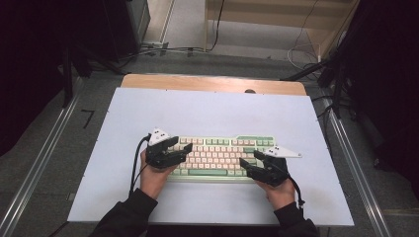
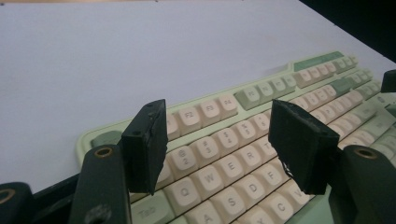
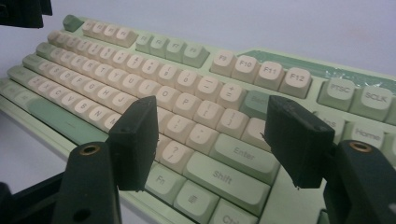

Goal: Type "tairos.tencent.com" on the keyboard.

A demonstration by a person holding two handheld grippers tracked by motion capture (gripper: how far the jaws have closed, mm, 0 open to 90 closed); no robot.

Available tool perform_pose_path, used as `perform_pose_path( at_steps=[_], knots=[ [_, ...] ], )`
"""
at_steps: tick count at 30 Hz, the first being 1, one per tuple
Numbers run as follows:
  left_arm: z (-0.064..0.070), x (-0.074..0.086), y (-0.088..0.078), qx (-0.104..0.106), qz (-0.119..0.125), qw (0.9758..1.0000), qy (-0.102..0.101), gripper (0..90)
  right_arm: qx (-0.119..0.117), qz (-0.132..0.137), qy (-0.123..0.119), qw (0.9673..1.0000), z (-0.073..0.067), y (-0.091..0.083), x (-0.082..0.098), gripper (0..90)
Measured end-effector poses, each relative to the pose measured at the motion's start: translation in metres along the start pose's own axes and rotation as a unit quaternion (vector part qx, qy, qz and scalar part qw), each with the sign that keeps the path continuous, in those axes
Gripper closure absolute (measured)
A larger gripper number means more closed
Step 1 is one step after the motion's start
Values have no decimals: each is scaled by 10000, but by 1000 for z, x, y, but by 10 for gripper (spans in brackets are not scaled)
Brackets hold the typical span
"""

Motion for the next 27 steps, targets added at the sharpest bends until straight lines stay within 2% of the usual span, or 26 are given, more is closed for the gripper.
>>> perform_pose_path(
  at_steps=[8, 12, 14, 15, 17, 19, 20, 27],
  knots=[
    [-13, 3, -12, -261, 45, 9996, -88, 379, -169, -26, -95, 9998, -9, 10, -3, 335],
    [-15, 5, -15, -275, 25, 9996, -96, 378, -227, -39, -122, 9997, -11, 14, -4, 336],
    [-13, 5, -16, -193, 47, 9998, -81, 455, -236, -54, -133, 9996, -12, 15, -4, 336],
    [-12, 5, -16, -89, 58, 9999, -81, 516, -239, -59, -133, 9996, -13, 15, -4, 335],
    [-8, 6, -14, 206, 20, 9997, -88, 695, -239, -59, -141, 9996, -13, 14, -4, 335],
    [-4, 8, -12, 355, -60, 9993, -38, 865, -221, -51, -144, 9996, -12, 14, -4, 335],
    [-1, 9, -10, 402, -110, 9991, -23, 900, -218, -46, -137, 9997, -12, 13, -4, 335],
    [5, 14, 1, 471, -278, 9985, 82, 900, -167, -51, -112, 9998, -10, 10, -2, 336]
  ],
)
Point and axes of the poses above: each handheld gripper's, and its own axes: y roughly forward along the jaws, x roughly out of its underside, z roughly to its right, the point moved 5 cm from there along y, roughly forward along the jaws, and after that the axes turned 12 degrees about z, right-handed, at the moved point
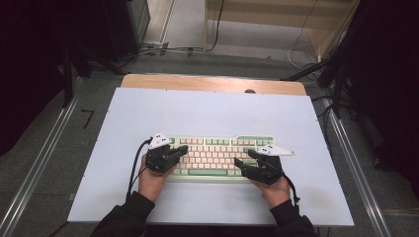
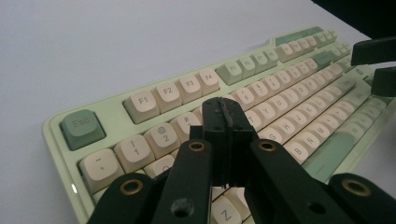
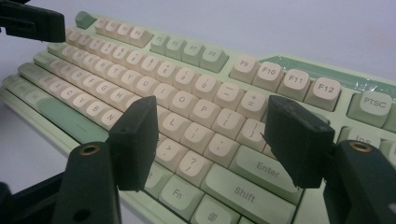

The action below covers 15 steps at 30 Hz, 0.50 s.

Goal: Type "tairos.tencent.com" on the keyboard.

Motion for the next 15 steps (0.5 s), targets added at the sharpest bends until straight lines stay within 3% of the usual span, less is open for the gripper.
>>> perform_pose_path(
  at_steps=[6, 15],
  knots=[
    [4, 4, 10, 55, -150, 9999, 44, 900, 38, -16, 9, 10000, 1, -2, 2, 336],
    [4, 8, 18, -47, -324, 9994, 118, 900, 101, 1, 59, 9999, 4, -6, 3, 336]
  ],
)
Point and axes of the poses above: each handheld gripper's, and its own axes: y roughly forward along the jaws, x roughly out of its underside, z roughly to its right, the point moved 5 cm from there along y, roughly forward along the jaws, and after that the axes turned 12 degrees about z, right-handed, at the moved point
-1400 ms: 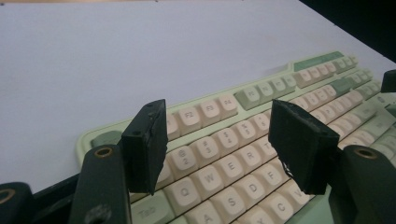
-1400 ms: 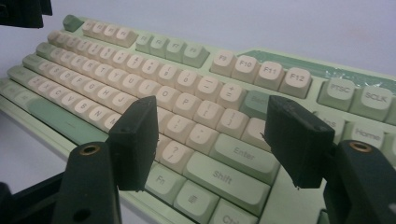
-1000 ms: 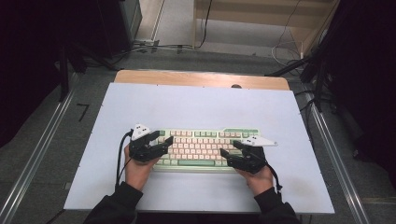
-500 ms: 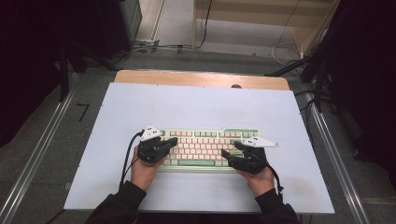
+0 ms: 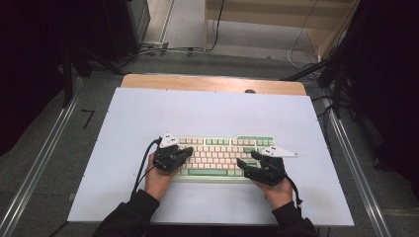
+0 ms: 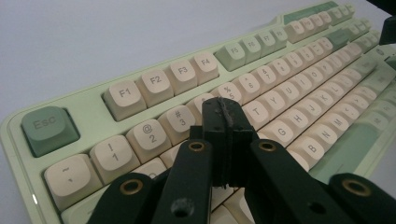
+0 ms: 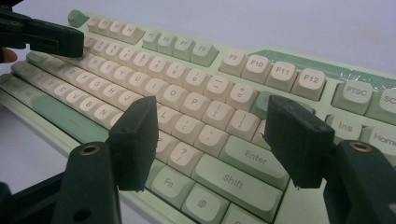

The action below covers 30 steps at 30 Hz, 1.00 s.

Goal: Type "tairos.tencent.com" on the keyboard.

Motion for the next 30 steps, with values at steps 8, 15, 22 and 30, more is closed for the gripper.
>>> perform_pose_path(
  at_steps=[8, 15, 22, 30],
  knots=[
    [1, 3, 4, -16, -145, 9999, 58, 900, 3, -11, -4, 10000, 0, 0, 1, 335],
    [3, -6, -4, -31, 253, 9997, -40, 690, 9, 8, -1, 10000, 0, -1, 0, 336],
    [3, -13, -17, -432, 606, 9971, 152, 414, -39, 14, -12, 10000, -1, 1, -1, 358],
    [-3, -8, -29, -598, 620, 9963, 83, 368, -204, 10, -100, 9997, -11, 10, -5, 398]
  ],
)
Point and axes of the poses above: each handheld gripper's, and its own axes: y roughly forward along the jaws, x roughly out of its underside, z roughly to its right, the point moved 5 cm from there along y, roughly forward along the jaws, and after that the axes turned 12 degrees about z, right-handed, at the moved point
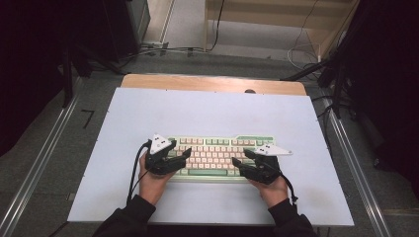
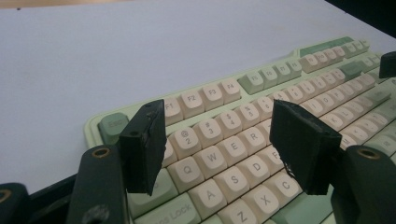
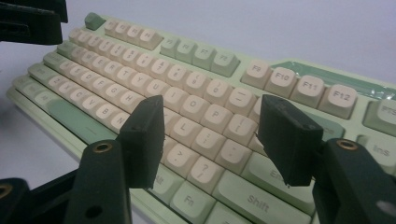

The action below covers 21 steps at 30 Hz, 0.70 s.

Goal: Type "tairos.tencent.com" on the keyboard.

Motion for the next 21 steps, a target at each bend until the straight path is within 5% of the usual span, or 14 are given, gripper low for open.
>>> perform_pose_path(
  at_steps=[7, 21],
  knots=[
    [-6, 3, -12, -126, 41, 9999, -100, 379, -191, -60, -108, 9997, -10, 11, -2, 437],
    [-11, 9, -24, -275, -2, 9995, -129, 384, -597, -166, -269, 9977, -26, 24, -3, 851]
  ],
)
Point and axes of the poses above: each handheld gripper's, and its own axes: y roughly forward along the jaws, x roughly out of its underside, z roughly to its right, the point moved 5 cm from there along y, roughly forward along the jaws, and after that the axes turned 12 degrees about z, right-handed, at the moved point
